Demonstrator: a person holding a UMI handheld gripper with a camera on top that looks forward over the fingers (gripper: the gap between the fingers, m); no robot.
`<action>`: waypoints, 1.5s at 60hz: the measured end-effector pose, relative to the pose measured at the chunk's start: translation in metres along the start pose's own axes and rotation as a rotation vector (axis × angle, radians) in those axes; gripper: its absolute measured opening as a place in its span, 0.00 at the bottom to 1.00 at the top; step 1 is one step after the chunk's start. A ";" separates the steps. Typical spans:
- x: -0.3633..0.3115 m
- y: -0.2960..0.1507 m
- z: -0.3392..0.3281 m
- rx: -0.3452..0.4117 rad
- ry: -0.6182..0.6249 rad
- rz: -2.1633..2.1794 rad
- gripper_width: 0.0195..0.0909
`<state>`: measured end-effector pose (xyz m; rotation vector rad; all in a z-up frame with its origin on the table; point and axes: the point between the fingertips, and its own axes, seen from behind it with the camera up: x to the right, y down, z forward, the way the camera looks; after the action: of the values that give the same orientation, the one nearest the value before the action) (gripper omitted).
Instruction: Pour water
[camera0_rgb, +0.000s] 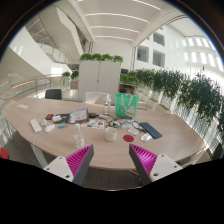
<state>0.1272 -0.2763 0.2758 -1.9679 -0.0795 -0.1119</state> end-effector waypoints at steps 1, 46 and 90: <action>0.000 0.001 -0.001 -0.004 -0.001 0.009 0.89; -0.184 0.082 0.222 0.124 -0.292 0.122 0.89; -0.221 0.063 0.341 0.153 -0.256 0.059 0.35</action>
<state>-0.0712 0.0126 0.0602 -1.8208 -0.1913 0.1803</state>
